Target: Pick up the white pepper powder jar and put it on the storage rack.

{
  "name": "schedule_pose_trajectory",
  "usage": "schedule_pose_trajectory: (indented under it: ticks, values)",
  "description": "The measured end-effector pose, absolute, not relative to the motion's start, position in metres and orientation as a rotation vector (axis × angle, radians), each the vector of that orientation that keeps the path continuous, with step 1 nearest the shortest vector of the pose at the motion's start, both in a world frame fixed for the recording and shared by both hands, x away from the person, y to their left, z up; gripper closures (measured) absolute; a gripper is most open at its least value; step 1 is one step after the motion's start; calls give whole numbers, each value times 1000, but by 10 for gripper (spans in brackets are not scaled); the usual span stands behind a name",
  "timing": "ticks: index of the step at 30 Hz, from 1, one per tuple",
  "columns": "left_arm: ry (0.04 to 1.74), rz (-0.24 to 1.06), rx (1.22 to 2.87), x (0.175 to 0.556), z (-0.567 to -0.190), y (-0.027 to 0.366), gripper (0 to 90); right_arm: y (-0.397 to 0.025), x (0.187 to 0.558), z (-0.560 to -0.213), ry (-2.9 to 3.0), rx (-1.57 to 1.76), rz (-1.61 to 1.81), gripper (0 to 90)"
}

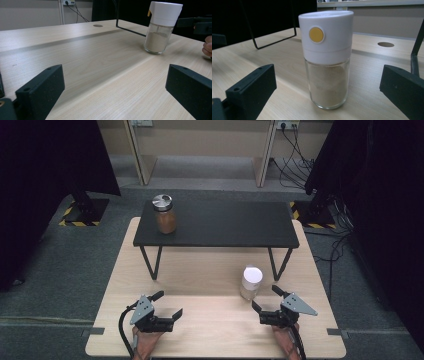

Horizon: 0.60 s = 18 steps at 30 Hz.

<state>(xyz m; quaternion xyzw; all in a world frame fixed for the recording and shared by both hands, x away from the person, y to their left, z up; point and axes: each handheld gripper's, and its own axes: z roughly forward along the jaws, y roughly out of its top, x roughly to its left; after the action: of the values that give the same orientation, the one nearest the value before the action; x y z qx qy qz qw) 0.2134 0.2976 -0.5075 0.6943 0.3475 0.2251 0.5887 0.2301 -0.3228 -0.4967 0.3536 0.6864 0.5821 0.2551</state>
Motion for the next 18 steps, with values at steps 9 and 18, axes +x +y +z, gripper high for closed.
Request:
schedule_pose_trajectory:
  ticks: [9,18]
  values:
    - [808,527,1618,213,-507,297,15,-311,225,-497,1823,964,1576,7]
    - [808,530,1620,213,-507,297,16,-306,227,-493,1808,979,1565,11]
